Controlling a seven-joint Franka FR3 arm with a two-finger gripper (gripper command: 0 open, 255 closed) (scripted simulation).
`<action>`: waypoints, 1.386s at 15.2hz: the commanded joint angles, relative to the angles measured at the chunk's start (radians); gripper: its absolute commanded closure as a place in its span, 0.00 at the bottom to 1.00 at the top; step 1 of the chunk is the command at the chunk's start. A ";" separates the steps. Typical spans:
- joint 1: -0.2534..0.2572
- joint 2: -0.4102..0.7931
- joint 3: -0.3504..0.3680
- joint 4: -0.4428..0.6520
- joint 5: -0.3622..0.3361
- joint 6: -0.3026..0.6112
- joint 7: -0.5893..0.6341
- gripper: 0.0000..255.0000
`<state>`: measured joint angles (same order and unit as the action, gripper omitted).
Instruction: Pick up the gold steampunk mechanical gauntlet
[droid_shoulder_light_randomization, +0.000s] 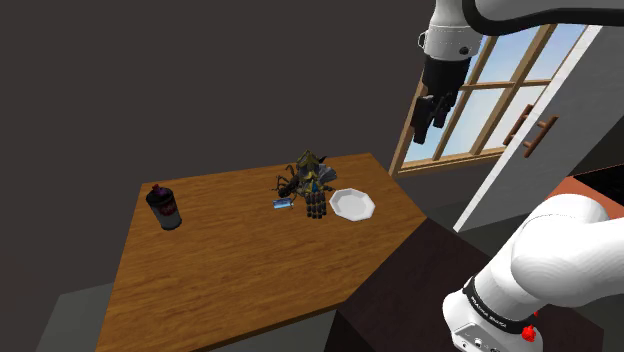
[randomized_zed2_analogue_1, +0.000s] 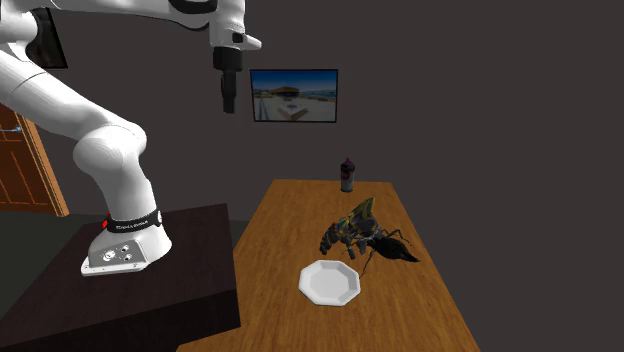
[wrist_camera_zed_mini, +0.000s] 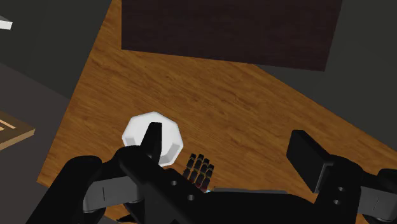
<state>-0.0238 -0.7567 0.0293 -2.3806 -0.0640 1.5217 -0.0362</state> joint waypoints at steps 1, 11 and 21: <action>0.000 0.000 0.000 0.000 0.000 0.000 0.000 0.00; -0.021 0.031 0.051 -0.327 -0.002 0.553 0.143 0.00; -0.156 0.378 0.177 -0.433 -0.136 1.198 0.385 0.00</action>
<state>-0.1530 -0.4305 0.1832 -2.8106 -0.1700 2.6383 0.3077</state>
